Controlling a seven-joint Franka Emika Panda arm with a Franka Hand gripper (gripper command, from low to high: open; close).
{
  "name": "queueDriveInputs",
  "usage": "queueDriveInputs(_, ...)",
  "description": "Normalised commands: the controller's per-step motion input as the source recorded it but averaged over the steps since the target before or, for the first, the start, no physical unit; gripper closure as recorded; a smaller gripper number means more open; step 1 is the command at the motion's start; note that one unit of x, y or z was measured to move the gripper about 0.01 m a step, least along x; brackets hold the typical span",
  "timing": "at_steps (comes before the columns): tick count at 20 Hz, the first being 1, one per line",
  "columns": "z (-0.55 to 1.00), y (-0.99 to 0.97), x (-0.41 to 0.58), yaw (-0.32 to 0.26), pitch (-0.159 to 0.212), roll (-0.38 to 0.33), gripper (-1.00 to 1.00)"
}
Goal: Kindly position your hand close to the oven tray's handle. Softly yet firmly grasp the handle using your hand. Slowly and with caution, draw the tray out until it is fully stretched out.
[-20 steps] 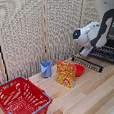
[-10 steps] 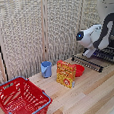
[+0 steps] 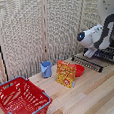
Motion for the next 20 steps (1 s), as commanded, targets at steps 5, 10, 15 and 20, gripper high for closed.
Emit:
queueDriveInputs(5,0.0,-0.04,-0.012,0.001,0.0,0.015,1.0)
queueDriveInputs(10,0.0,0.0,-0.034,-0.056,0.0,0.016,1.0)
queueDriveInputs(15,0.14,0.16,-0.074,-0.098,-0.004,0.049,1.0)
queueDriveInputs(20,0.21,0.55,-0.036,-0.112,-0.011,0.061,1.0)
